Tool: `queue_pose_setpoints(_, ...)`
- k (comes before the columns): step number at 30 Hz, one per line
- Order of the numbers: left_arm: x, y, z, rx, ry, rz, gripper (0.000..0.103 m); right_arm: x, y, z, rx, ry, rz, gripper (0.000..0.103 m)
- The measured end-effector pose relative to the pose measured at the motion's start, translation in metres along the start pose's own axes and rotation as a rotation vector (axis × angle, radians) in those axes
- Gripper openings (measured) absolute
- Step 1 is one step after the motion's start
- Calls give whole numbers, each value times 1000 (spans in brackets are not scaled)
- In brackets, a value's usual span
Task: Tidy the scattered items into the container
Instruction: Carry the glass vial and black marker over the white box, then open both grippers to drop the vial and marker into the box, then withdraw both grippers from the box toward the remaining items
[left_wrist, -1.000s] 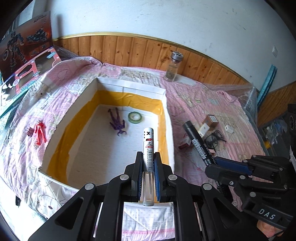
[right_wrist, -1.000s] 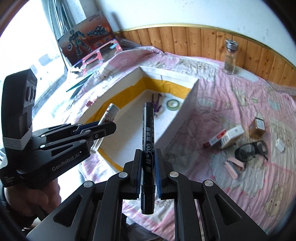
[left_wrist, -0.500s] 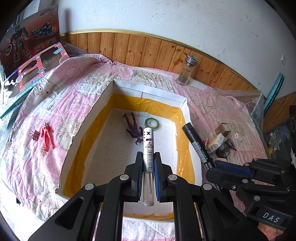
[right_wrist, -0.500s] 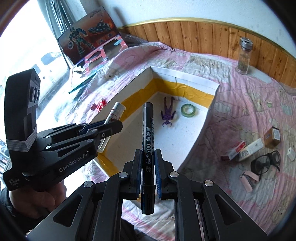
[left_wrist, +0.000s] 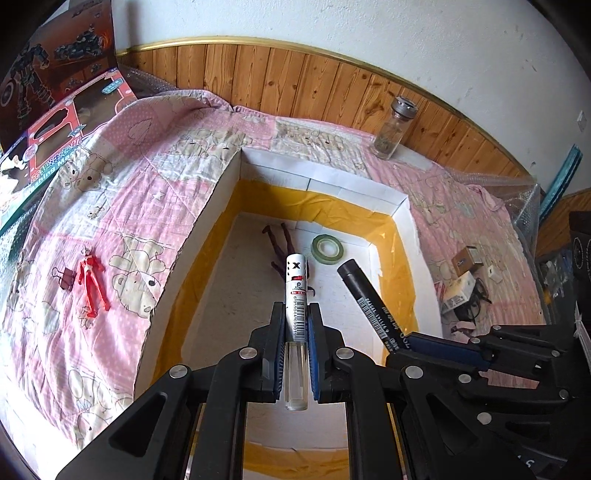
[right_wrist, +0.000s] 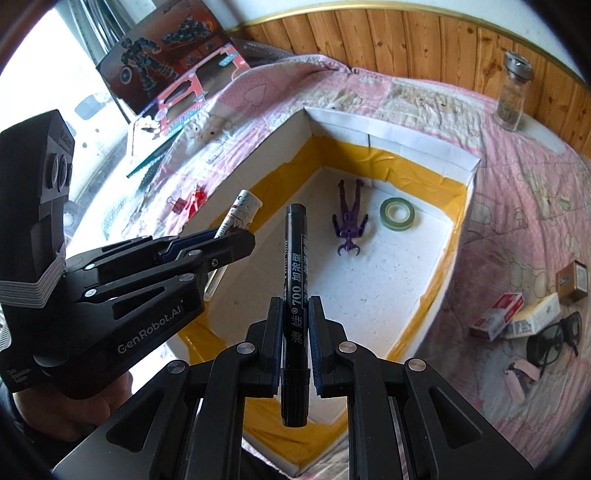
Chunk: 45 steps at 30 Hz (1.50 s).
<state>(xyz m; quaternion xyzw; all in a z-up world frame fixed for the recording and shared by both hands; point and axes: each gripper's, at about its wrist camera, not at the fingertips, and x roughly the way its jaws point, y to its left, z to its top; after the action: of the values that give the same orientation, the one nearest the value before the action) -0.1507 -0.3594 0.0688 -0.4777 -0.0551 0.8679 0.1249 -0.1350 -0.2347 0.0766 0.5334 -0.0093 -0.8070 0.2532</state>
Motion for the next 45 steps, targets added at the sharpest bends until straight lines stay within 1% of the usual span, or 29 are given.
queue_pose_setpoints(6,21,6,14,18,61,15,11,24,-2,13,-32,60,-35,14)
queue_pose_setpoints(11,43,10,23,8,138,8,11,40,-7,24,-37,108,-71,14)
queue_pose_setpoints(16,68,13,25,-4,219,21,11,57,-12,31,-37,167,-76,14)
queue_pose_setpoints(21,84,17,24,9,259,60,11,73,-13,36,-62,224,-91,14)
queue_pose_setpoints(24,93,21,25,0,283,68,11,81,-17,38,-62,240,-104,15)
queue_pose_setpoints(26,96,21,26,-4,296,59,12,84,-19,39,-59,243,-107,16)
queue_pose_setpoints(27,97,21,27,-1,297,63,13,84,-21,39,-49,241,-103,18)
queue_pose_setpoints(29,95,21,29,-1,288,70,26,84,-23,39,-37,240,-98,18)
queue_pose_setpoints(32,89,18,32,29,258,90,30,82,-23,38,-30,233,-93,18)
queue_pose_setpoints(39,70,10,28,78,216,108,30,64,-16,31,-59,215,-77,18)
queue_pose_setpoints(45,49,-4,11,151,195,130,30,44,-10,24,-104,178,-86,19)
